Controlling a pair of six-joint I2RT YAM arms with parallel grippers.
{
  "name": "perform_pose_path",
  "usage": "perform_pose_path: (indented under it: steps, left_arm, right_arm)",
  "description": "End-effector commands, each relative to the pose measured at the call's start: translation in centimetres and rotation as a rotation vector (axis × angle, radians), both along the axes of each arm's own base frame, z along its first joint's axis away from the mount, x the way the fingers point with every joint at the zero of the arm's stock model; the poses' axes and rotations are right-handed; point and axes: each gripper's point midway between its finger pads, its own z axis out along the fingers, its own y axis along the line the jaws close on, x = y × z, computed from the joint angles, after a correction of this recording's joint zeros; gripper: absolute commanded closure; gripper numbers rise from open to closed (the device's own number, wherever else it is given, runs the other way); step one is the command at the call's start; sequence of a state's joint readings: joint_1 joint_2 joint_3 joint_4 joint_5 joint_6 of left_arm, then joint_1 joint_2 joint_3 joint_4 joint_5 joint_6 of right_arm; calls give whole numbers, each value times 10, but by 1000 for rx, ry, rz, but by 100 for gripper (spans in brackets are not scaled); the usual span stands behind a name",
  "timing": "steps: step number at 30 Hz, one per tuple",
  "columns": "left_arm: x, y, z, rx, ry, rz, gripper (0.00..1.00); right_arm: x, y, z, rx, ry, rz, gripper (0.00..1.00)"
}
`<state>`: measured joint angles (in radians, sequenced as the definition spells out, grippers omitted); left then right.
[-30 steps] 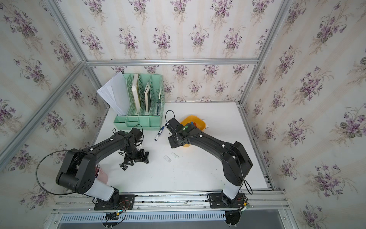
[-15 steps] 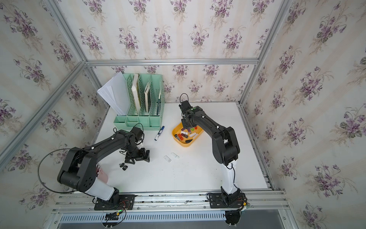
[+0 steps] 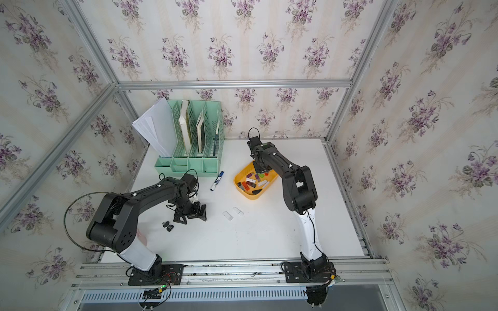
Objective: Put the usb flash drive into the storage box
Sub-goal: Place the USB flash in the storage box.
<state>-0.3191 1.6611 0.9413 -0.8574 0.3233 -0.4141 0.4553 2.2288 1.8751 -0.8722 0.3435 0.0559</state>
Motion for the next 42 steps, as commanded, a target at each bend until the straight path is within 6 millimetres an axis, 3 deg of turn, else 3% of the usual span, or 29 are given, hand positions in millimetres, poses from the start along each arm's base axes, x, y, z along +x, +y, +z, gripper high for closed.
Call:
perform_pose_path:
  steps: [1,20,23,28,32,34,37,39,42]
  left_arm:
    - [3,-4,-1,-21,-8,-15,1]
    - [0,-1,0,-11,-7,-15,1]
    - [0,-1,1,-10,-9,-15,1]
    - [-2,0,3,-11,-12,-11,1]
    - [-2,1,6,-7,-19,-12,1]
    - [-4,1,8,-6,-20,-11,1]
    - [-5,2,10,-6,-30,-5,1]
    - [-5,3,12,-4,-34,-3,1]
    - [-7,4,13,-4,-37,1,1]
  right_arm:
    - [-3,-12,-4,-62,-2,-23,82]
    - [0,-28,-36,-144,23,-42,82]
    - [1,-28,-38,-149,27,-43,75]
    - [1,-29,-30,-143,14,-59,60]
    - [1,-21,-1,-84,-46,-60,56]
    - [-3,-14,20,-51,-79,-55,56]
    - [-24,11,54,24,-119,-3,53]
    - [-57,53,71,113,-112,97,51]
    - [-109,101,77,221,-62,200,50]
